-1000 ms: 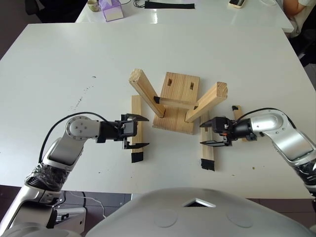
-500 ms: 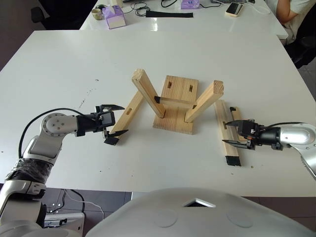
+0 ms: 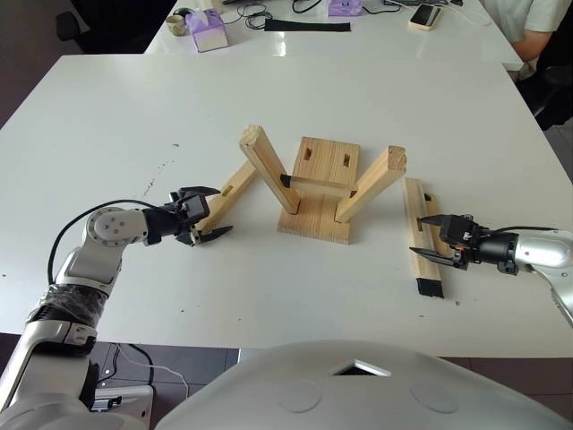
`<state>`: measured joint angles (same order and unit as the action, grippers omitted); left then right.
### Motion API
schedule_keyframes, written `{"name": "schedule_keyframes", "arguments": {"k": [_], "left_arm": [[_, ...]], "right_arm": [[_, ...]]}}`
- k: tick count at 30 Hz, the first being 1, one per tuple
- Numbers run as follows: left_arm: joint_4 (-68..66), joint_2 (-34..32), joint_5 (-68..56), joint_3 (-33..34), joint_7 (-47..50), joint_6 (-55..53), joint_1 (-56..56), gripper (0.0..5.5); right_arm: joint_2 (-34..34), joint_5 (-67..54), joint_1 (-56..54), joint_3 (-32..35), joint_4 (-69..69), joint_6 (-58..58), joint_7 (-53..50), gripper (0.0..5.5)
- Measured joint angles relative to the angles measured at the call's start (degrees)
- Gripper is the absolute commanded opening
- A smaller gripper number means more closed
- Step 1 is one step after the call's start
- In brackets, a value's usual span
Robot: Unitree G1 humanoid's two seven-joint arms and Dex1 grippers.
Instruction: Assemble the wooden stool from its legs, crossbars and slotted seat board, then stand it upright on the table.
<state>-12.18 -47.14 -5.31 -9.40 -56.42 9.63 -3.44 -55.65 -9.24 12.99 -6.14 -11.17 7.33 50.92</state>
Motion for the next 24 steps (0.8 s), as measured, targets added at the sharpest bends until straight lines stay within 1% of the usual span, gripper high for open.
{"name": "schedule_keyframes", "arguments": {"k": [3, 6, 10, 13, 17, 24], "left_arm": [[6.32, 0.24, -3.36, 0.04, -2.56, -5.35, 0.89, 4.43], [12.54, 0.84, -7.18, 1.07, -3.29, -11.32, -0.82, 4.43], [15.37, 4.23, -8.43, 0.87, -2.24, -15.62, -5.05, 4.43], [14.11, 7.51, -4.89, -2.91, -2.05, -13.51, -8.21, 4.43], [12.54, 10.17, -0.45, -8.65, -3.40, -8.70, -8.78, 4.43], [19.73, 13.93, -1.88, -12.87, -6.95, -9.86, -9.30, 4.43]], "right_arm": [[0.01, 0.36, 0.07, 0.01, -1.38, 1.74, -0.48, 3.17], [-0.25, 0.67, -0.03, -0.21, -4.02, 4.43, -0.68, 3.17], [-0.38, 2.01, 0.01, -3.02, -7.61, 7.73, 1.13, 3.17], [-0.06, 3.03, -0.69, -5.11, -9.75, 8.95, 2.09, 3.17], [1.94, 4.61, -4.14, -9.11, -10.20, 8.89, 3.47, 3.17], [4.41, 5.03, -7.93, -10.51, -7.81, 8.99, 4.11, 3.17]]}}
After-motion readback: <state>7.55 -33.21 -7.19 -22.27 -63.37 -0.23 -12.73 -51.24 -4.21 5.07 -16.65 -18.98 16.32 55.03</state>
